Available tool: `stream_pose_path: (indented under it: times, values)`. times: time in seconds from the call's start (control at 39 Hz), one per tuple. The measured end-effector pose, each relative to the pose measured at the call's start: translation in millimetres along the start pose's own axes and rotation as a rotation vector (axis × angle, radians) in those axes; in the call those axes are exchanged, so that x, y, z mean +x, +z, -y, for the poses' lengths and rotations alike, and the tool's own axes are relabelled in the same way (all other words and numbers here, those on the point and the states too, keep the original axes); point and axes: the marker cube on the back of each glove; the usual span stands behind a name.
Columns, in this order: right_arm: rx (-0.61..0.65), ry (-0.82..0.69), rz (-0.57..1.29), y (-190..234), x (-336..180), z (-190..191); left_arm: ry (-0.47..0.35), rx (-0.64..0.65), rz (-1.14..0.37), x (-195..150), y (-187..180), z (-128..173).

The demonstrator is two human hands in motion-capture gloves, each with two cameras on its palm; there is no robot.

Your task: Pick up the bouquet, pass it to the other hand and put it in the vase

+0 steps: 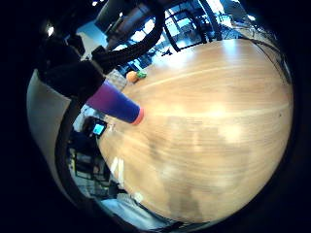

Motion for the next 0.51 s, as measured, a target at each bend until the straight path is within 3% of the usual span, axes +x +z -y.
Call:
stream_pose_path:
  times: [0.13,0.36,0.41,0.51]
  values:
    - [0.003,0.088,-0.069,-10,-65,-7,-0.069,0.010,0.012,-40,4,-3]
    - [-0.014,-0.005,-0.091,-12,-62,-3,-0.108,-0.028,-0.009,-101,17,-16]
    - [-0.021,-0.008,-0.081,-12,-58,-4,-0.123,-0.108,-0.021,-116,18,-27]
    - [-0.050,0.030,-0.057,-15,-51,-11,-0.195,-0.399,-0.041,-153,8,-71]
